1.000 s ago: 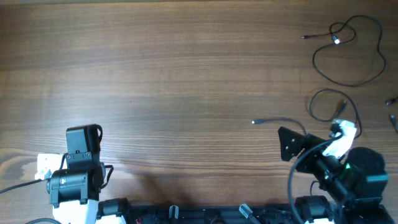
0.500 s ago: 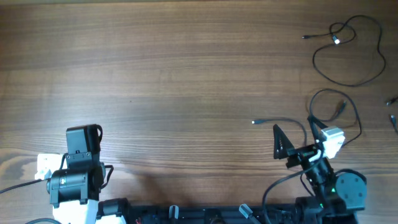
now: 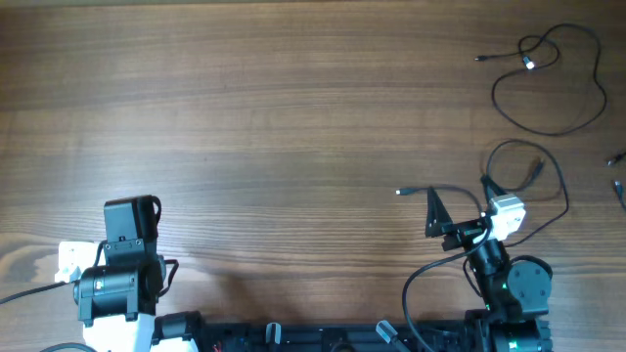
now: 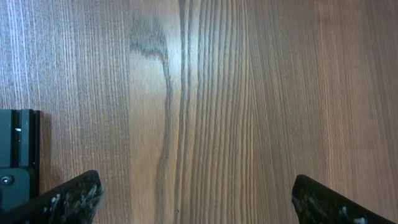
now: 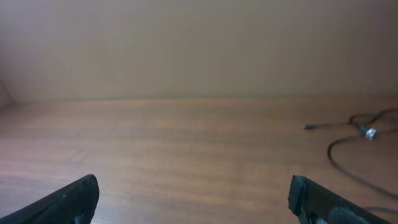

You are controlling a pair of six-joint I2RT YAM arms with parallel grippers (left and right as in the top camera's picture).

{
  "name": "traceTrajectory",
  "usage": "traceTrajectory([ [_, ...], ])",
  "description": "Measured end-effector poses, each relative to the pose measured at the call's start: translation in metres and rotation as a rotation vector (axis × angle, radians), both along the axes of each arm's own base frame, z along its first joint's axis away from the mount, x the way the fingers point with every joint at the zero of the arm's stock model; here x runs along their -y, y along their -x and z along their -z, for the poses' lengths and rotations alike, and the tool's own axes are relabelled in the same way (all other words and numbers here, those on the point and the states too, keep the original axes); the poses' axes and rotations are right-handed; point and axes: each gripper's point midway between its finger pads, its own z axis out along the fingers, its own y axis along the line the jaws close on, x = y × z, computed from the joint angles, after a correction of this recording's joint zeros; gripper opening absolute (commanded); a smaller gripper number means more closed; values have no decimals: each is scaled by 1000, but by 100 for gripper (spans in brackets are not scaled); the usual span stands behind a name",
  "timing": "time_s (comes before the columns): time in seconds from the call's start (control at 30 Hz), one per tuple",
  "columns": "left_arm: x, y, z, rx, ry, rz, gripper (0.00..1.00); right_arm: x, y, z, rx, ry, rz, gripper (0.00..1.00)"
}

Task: Untangle cables

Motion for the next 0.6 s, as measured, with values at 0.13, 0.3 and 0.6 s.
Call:
traceTrajectory([
  [0.13, 0, 0, 0, 0, 0, 0, 100, 2, -2, 3, 28, 34, 10, 100],
  [0.3, 0, 0, 0, 0, 0, 0, 100, 5, -4, 7, 30, 76, 28, 99],
  [0.6, 0, 0, 0, 0, 0, 0, 100, 7, -4, 7, 32, 87, 44, 100],
])
